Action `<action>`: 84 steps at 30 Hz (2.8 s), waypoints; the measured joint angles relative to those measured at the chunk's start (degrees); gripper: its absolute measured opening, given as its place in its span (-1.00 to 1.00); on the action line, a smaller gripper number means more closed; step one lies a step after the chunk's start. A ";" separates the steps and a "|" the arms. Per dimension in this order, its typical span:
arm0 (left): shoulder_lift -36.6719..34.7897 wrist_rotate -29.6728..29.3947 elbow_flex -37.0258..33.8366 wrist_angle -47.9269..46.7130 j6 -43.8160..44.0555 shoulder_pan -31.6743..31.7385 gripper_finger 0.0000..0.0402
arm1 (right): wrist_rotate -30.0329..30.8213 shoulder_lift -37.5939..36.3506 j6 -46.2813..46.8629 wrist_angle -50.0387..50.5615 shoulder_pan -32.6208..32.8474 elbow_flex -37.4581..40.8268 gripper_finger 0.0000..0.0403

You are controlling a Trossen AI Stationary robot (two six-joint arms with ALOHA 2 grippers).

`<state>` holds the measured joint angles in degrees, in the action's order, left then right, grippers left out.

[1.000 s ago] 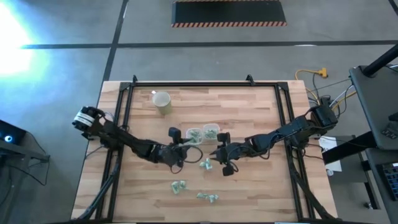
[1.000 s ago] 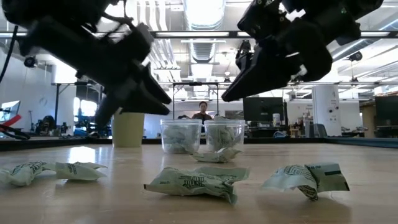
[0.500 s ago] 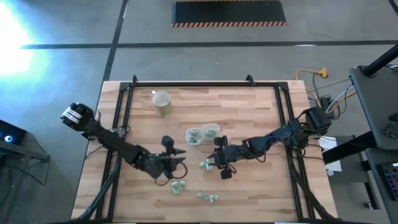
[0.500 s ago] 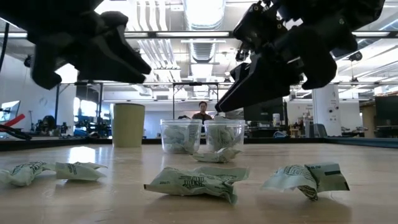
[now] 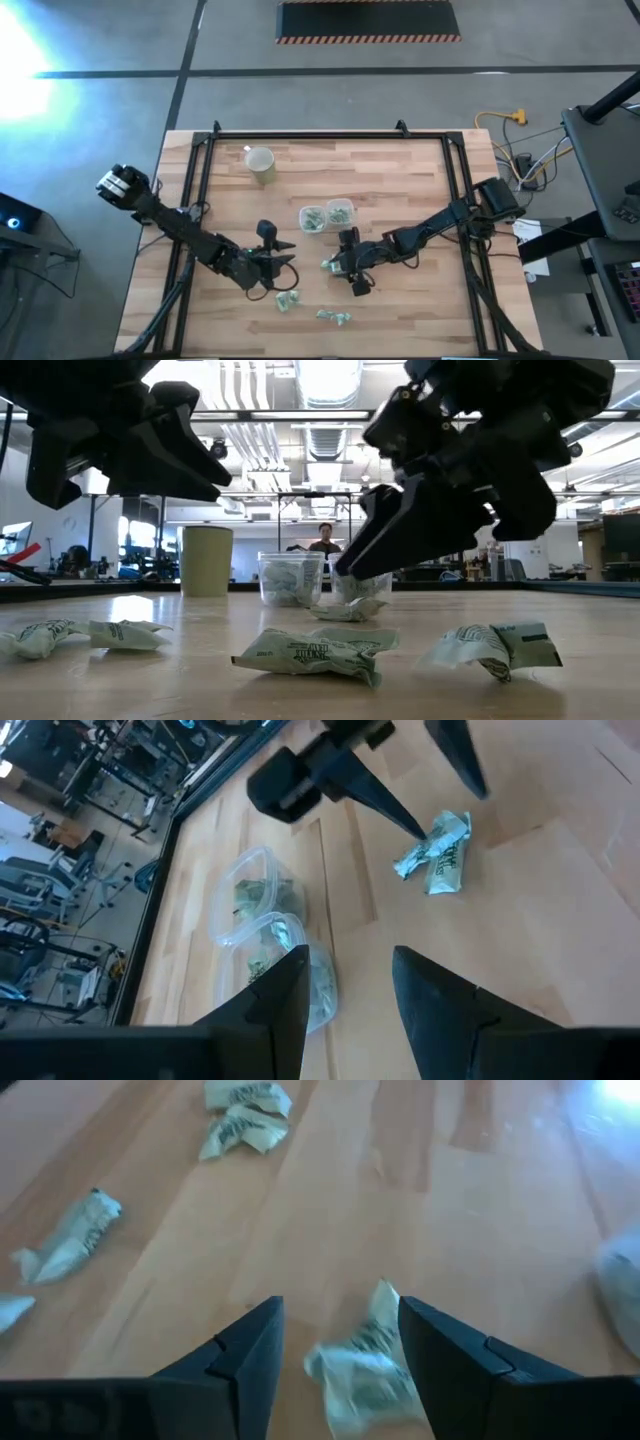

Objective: Pick and place items into bin
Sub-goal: Put the stevia packet into the right transparent bin

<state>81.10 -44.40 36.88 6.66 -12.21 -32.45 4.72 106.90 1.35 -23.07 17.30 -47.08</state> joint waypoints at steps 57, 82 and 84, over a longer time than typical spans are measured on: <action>0.07 0.02 -0.66 -0.19 1.49 -0.08 -0.36 | 2.77 -4.06 10.65 20.28 0.94 -0.87 0.01; 0.09 0.02 -0.68 -0.19 1.55 -0.08 -0.36 | 4.49 -3.13 7.00 15.33 0.96 -0.91 0.01; 0.09 0.02 -0.69 -0.19 1.53 -0.08 -0.36 | 4.48 -2.10 6.36 14.28 0.96 -0.91 0.01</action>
<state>81.19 -44.38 36.19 6.47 -10.68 -32.53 9.20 104.80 7.71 -8.79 18.26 -47.99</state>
